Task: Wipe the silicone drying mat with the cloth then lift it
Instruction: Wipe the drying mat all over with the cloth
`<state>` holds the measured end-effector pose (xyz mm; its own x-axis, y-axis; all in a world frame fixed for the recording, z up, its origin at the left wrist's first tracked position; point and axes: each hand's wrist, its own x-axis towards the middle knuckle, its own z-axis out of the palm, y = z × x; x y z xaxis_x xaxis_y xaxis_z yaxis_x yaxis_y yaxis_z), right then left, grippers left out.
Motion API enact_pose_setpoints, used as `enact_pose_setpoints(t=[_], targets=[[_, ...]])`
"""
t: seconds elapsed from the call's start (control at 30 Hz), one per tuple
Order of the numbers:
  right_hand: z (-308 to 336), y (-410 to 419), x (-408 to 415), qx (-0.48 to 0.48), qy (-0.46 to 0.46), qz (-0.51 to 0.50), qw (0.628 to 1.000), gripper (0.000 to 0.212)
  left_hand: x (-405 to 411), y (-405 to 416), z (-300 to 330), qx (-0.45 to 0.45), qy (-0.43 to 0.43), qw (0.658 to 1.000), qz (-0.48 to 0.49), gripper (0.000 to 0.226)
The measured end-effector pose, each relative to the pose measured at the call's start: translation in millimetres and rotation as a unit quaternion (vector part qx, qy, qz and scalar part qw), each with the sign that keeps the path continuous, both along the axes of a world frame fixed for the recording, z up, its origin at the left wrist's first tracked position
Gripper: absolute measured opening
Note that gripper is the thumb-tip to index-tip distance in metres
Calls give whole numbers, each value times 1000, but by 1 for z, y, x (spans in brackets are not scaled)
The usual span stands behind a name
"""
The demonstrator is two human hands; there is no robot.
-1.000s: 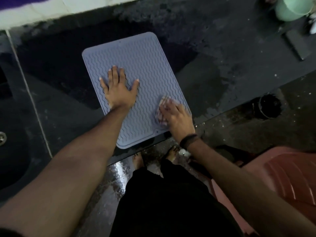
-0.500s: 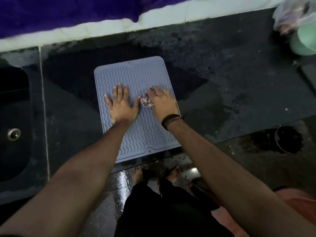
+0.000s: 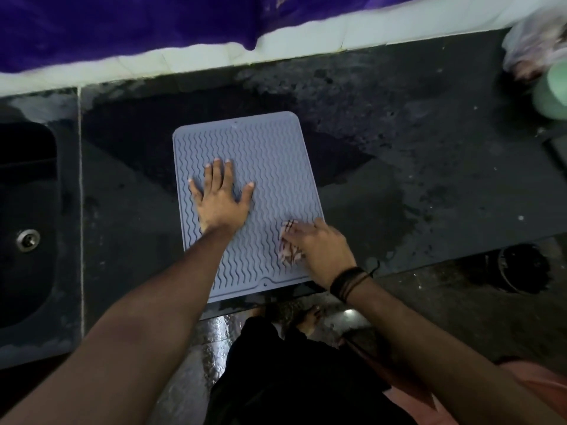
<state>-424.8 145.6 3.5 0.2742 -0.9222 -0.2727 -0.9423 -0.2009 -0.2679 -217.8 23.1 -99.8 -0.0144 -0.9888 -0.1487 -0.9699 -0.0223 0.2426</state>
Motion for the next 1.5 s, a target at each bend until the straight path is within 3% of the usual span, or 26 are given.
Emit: enact_pose_setpoints(t=[0.13, 0.27, 0.43, 0.6, 0.73, 0.8, 0.9, 1.0, 1.27, 1.37, 1.5], targets=[[9, -78, 15, -108, -22, -81, 991, 53, 0, 2, 0, 1, 7, 1000, -7, 78], [-14, -145, 45, -49, 11, -95, 994, 52, 2, -1, -1, 12, -1, 1000, -10, 76], [-40, -108, 56, -48, -14, -139, 989, 51, 3, -2, 0, 7, 4, 1000, -17, 74], [-32, -65, 45, 0, 34, -94, 995, 57, 1, 2, -2, -6, 40, 999, -10, 70], [-13, -99, 46, -84, -3, -142, 986, 43, 0, -1, -4, -13, 44, 999, -17, 70], [-8, -140, 50, -128, -23, -155, 979, 46, 0, -1, -4, -7, 39, 999, -13, 71], [-14, -194, 57, -72, 5, -127, 989, 52, 0, -1, -6, -7, 32, 999, -5, 71], [-35, -197, 55, -14, 37, -105, 994, 57, -1, -1, -5, -16, 37, 999, 0, 70], [-36, -141, 37, -34, 50, -55, 997, 53, -2, 1, -8, -23, 21, 999, 9, 71], [-24, -168, 49, -80, 24, -70, 994, 43, -2, 0, -7, -24, 13, 1000, 11, 71], [-16, -214, 91, -95, -1, -38, 995, 56, -2, -1, -7, -20, 7, 1000, 10, 71]])
